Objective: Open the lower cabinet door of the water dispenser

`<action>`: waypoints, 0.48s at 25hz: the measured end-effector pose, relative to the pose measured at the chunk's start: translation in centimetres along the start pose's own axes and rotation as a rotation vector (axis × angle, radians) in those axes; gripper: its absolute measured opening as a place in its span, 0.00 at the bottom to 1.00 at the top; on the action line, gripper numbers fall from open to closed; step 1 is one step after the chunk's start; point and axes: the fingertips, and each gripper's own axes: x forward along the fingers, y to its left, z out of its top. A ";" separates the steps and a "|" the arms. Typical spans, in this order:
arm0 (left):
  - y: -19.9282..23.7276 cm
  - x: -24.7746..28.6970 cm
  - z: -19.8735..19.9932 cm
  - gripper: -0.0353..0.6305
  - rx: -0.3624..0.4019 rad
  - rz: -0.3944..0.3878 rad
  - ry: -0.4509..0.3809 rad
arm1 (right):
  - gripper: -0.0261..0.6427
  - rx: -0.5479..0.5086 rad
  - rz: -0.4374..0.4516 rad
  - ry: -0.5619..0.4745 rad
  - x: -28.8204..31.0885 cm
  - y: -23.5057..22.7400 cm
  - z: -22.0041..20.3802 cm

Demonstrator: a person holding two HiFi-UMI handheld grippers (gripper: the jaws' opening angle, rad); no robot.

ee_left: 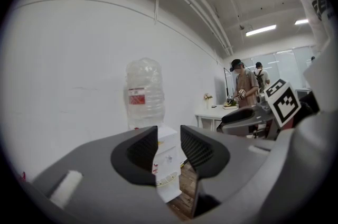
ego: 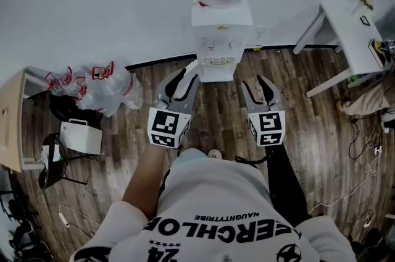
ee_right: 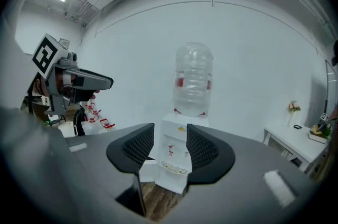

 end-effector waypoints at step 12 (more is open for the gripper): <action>0.5 0.3 0.4 0.26 0.000 0.021 -0.014 | 0.30 -0.043 0.012 -0.005 0.9 0.1 0.7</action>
